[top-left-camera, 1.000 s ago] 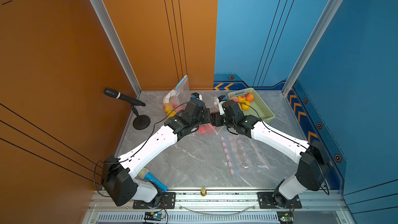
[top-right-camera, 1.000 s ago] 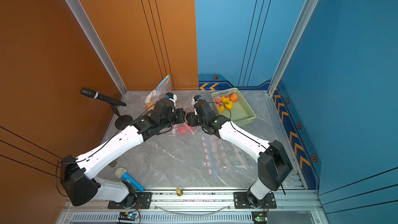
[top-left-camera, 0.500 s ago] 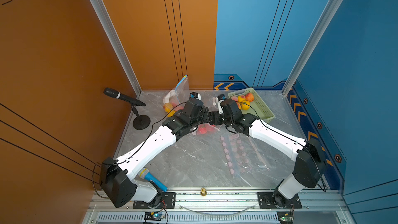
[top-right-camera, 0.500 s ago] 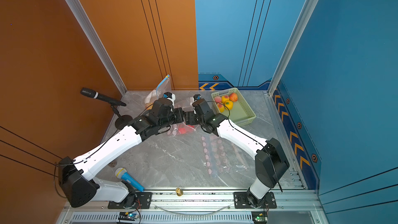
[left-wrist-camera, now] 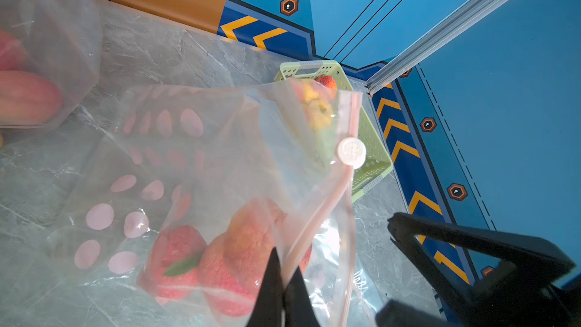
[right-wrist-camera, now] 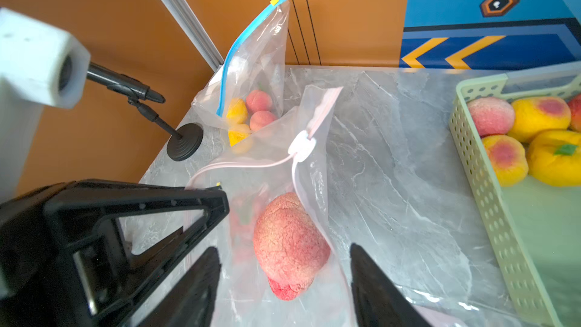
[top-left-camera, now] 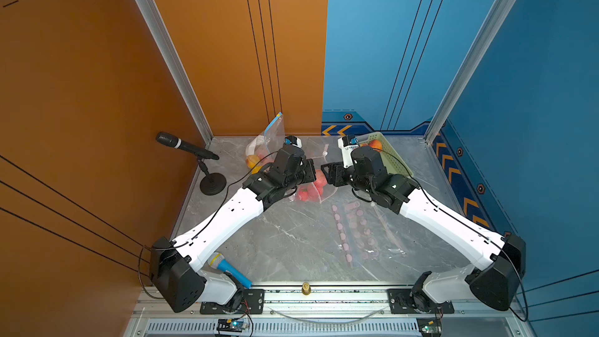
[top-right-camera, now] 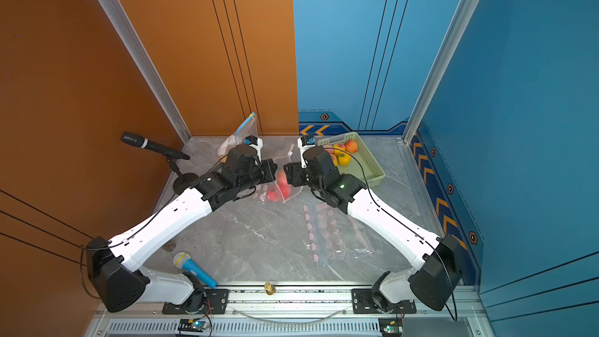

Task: Place the peach in a zip-top bag and seal the zipper
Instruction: Place the peach in the zipper food storage bag, then adjust the zipper food storage bag at the center of the board.

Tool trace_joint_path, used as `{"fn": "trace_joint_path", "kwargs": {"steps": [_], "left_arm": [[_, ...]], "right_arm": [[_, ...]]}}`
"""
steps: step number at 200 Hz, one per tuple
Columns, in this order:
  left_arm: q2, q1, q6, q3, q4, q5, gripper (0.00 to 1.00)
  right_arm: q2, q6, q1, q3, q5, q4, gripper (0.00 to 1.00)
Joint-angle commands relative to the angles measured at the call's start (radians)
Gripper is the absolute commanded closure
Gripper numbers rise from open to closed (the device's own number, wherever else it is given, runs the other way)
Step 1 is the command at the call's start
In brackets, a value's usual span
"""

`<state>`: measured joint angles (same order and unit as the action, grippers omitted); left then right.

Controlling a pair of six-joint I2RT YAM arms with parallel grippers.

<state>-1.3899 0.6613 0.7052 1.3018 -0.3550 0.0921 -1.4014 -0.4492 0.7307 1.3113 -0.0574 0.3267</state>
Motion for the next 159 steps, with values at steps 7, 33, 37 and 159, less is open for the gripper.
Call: {"fn": "trace_joint_path", "kwargs": {"steps": [7, 33, 37, 159], "left_arm": [[0.037, -0.007, 0.002, 0.025, 0.002, -0.012, 1.0], [0.04, -0.008, 0.004, 0.021, 0.002, -0.006, 1.0], [0.04, -0.009, 0.004, 0.021, 0.002, -0.007, 1.0], [0.066, -0.004, -0.067, 0.064, -0.115, 0.057, 1.0]], "right_arm": [[0.009, -0.048, -0.01, -0.017, -0.043, 0.107, 0.41], [0.0, -0.092, -0.01, -0.047, -0.045, 0.125, 0.46], [0.002, -0.098, -0.011, -0.053, -0.044, 0.122, 0.47], [-0.002, -0.108, -0.001, 0.069, 0.132, 0.151, 1.0]]}}
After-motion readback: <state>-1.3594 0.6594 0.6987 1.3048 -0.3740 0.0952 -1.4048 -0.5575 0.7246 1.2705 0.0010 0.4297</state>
